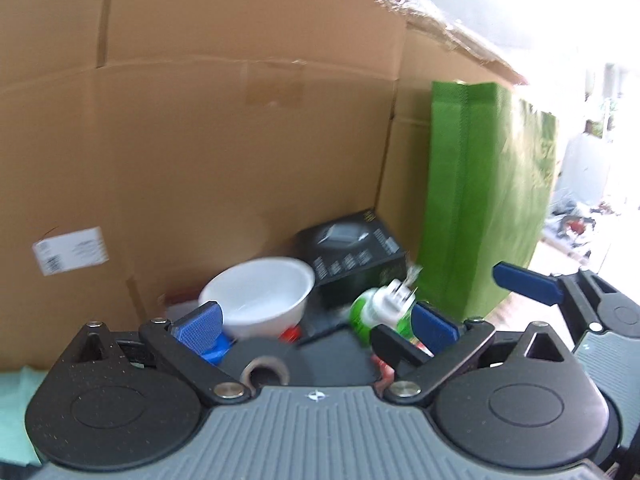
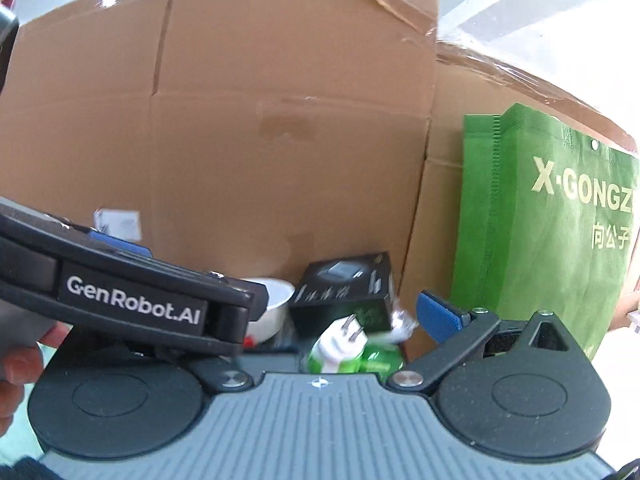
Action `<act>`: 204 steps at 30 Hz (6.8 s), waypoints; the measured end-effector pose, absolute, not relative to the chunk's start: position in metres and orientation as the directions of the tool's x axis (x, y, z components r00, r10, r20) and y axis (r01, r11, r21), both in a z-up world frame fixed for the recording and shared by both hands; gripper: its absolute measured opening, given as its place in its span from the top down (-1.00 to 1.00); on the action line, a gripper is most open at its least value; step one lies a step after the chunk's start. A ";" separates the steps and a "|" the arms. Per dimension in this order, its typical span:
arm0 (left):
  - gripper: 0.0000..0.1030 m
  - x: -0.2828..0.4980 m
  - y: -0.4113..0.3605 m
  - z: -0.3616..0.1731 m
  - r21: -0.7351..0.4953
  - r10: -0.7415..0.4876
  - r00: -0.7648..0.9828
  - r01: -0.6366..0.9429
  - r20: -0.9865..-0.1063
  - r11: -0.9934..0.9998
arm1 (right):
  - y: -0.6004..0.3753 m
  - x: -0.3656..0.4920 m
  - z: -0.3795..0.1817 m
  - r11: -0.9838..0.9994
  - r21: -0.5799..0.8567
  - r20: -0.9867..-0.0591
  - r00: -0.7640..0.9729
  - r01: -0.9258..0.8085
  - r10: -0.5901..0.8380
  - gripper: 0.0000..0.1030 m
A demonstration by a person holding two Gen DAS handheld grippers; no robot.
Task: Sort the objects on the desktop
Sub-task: 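Lower the charger box into the brown box and open the left gripper, then move the left gripper toward the clear plastic container, then close the left gripper on the clear plastic container's rim, then lift the clear container with the left gripper and carry it to the brown box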
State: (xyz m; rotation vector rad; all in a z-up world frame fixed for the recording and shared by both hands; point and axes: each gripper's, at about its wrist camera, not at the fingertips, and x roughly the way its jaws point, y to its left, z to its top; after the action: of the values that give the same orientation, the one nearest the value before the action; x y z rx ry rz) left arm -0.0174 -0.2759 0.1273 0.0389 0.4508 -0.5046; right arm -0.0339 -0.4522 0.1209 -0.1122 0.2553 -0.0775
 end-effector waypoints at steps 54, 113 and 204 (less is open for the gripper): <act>-1.00 -0.049 -0.107 0.032 -0.009 -0.139 0.775 0.169 -0.616 0.986 | -0.279 -0.047 0.027 0.992 0.068 -0.506 0.853 -0.104 0.124 -0.96; -1.00 0.074 0.149 0.024 -0.269 -0.093 0.761 -0.110 -0.643 0.957 | -0.040 0.088 0.018 0.755 -0.168 -0.460 0.728 -0.634 0.509 -0.63; -0.65 0.011 -0.022 0.129 -0.006 -0.267 0.859 0.294 -0.437 0.956 | -0.147 0.050 0.071 0.891 -0.181 -0.244 0.897 -0.416 0.369 -0.34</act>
State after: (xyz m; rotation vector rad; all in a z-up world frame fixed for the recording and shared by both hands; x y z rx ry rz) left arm 0.0111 -0.0223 0.1293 0.0616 0.4502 -0.2949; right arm 0.0497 -0.1472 0.0708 -0.2330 0.2066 0.4105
